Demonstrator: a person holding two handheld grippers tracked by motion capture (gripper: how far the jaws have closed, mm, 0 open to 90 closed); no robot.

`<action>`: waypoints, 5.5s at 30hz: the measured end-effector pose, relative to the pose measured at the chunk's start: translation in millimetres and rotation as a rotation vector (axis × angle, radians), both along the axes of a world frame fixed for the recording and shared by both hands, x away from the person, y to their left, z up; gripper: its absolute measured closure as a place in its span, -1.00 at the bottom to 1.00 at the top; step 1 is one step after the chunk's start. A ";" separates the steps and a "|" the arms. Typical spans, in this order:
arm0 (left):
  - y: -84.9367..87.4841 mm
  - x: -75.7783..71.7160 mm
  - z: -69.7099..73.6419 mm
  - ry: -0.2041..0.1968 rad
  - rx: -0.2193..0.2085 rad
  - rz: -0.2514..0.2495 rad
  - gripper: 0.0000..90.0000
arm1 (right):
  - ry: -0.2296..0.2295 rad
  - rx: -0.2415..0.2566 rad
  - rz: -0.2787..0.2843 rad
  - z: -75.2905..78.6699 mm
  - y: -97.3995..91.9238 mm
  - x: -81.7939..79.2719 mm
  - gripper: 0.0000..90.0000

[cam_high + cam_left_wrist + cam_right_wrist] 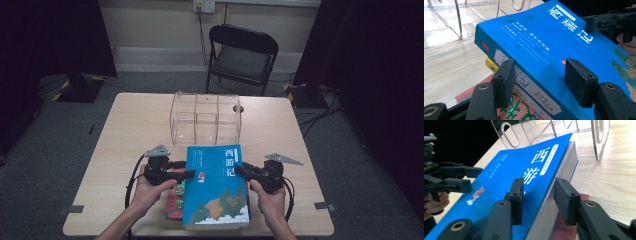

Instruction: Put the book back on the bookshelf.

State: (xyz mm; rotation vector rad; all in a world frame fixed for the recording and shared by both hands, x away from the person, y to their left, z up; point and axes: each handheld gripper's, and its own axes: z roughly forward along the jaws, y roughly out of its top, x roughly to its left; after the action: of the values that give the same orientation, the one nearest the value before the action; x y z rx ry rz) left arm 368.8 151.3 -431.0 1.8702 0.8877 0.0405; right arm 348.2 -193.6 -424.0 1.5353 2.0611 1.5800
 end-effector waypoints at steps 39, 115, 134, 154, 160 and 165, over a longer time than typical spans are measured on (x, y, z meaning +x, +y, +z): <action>-4.7 7.3 -1.5 0.019 0.003 0.015 -0.25 | 0.157 0.023 0.420 5.0 20.9 52.4 0.22; -7.4 27.7 70.4 -0.061 -0.211 -0.143 0.09 | -0.344 0.092 0.314 97.3 33.2 9.0 0.78; -24.9 -12.4 92.3 -0.255 -0.168 -0.204 0.34 | -0.335 -0.009 0.270 98.1 13.7 -2.2 0.10; -28.4 -25.5 91.6 -0.297 -0.153 -0.211 0.36 | -0.331 0.079 0.301 77.0 -10.3 17.3 -0.44; -28.6 -21.2 88.6 -0.272 -0.175 -0.197 0.31 | -0.334 0.050 0.271 78.4 -7.5 17.0 -0.20; -43.3 -15.6 90.1 -0.282 -0.151 -0.181 0.31 | -0.340 0.042 0.283 81.9 -7.8 13.6 -0.04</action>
State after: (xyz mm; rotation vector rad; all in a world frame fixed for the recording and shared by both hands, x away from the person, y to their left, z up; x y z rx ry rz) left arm 353.1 108.0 -341.0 1.7437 0.5127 0.1202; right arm 361.9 -201.4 -342.1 0.9300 2.1231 1.8374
